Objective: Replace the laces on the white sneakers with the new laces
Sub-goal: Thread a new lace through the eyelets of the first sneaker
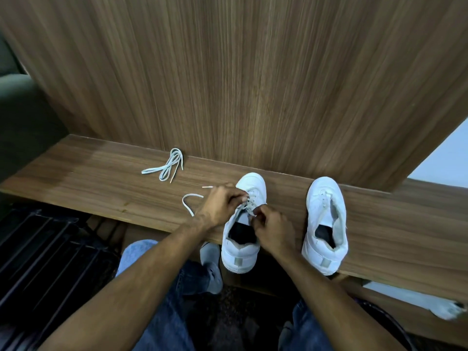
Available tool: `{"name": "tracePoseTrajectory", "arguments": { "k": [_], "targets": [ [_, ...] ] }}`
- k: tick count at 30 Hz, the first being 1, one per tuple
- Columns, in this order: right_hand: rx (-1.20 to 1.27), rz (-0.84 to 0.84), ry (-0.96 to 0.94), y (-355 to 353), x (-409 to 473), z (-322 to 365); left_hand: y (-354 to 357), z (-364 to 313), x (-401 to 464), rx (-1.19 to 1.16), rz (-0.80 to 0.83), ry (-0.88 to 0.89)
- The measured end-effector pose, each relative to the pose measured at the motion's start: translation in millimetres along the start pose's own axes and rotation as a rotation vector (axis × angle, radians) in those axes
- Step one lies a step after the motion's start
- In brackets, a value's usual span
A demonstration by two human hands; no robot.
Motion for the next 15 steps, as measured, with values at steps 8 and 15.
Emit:
{"name": "tracePoseTrajectory", "arguments": {
  "k": [8, 15],
  "targets": [
    [0.228, 0.020, 0.151, 3.0, 11.4, -19.1, 13.9, -10.5, -18.5, 0.302, -0.024, -0.085],
    [0.320, 0.091, 0.249, 9.6, 22.4, -28.4, 24.3, -8.9, -17.8, 0.427, 0.025, -0.109]
  ]
}}
Point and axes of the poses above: each hand's wrist, its own x-axis towards the middle knuckle, its own y-axis out of the palm, z = x × y, the point moved 4 cm from there along x, towards the middle knuckle, and after that the axes turned 1 degree about -x, right-handed, at the moved point
